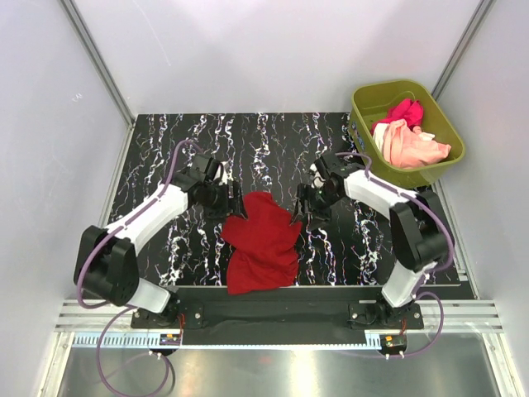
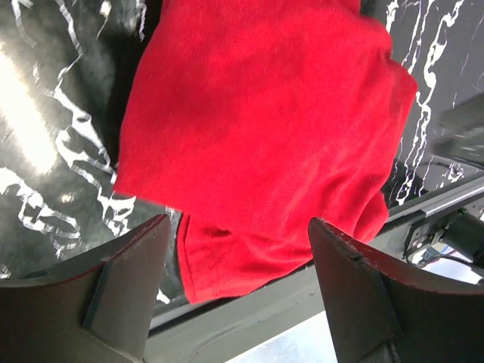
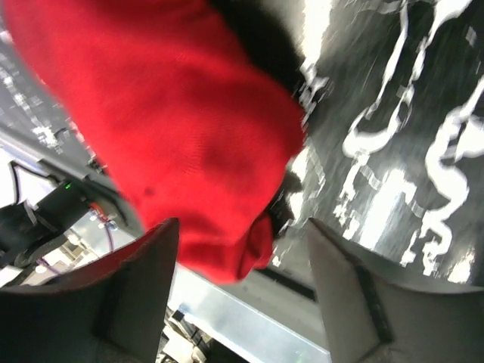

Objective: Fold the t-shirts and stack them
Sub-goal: Flatten the tshirt out

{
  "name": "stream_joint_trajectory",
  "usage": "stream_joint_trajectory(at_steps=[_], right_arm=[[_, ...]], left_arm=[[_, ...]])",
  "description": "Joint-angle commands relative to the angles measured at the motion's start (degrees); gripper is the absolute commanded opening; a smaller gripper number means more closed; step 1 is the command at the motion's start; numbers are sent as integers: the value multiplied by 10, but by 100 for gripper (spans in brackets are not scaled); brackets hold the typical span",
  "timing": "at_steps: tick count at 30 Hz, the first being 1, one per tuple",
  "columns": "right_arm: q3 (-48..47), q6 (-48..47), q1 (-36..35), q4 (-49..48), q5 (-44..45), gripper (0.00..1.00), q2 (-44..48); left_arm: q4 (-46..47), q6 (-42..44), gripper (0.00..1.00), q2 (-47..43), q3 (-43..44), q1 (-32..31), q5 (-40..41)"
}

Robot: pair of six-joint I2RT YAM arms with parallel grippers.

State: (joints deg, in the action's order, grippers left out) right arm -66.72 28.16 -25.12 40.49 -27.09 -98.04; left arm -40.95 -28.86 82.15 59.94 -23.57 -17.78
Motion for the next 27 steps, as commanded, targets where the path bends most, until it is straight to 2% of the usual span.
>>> stream_joint_trajectory(at_steps=[1,3,4,5,6,8,10,12,14,17,18,19,22,26,27], right_arm=[[-10,-21,5,-45,-16,70,-30],[-19,-20,9,-53,-24,56,-58],[-22,-21,10,-54,-30,46,-67],[-24,-20,10,-53,-31,30,-79],[-20,-18,10,-55,-31,30,-82],[-13,-14,12,-68,-38,36,-86],[-14,-19,15,-67,-44,36,-91],[-32,-26,22,-56,-32,20,-89],[-45,-33,32,-40,-10,0,-76],[-106,-48,71,11,40,0,-34],[-127,-68,75,33,71,0,-16],[-152,-82,75,77,148,0,23],[-246,-135,75,127,231,0,98],[-412,-160,70,180,253,0,146],[-422,-146,69,175,237,0,156]], left_arm=[[32,-4,78,-1,27,-3,-30],[36,-6,78,-19,5,-3,-30],[39,-7,78,-40,-4,-3,-30],[39,-7,78,-51,-10,-3,-29],[39,-7,78,-60,-22,-3,-29],[37,-8,78,-88,-29,-3,-30],[30,-2,78,-110,-26,-3,-25],[12,4,78,-126,-15,-3,-11],[1,14,78,-135,6,-3,9],[-21,21,77,-156,39,-3,48],[-22,24,77,-173,45,-3,55],[-21,26,77,-182,51,-3,62],[-19,28,77,-210,73,-3,85],[-17,28,77,-228,99,-3,114],[-16,27,77,-233,108,-3,119]])
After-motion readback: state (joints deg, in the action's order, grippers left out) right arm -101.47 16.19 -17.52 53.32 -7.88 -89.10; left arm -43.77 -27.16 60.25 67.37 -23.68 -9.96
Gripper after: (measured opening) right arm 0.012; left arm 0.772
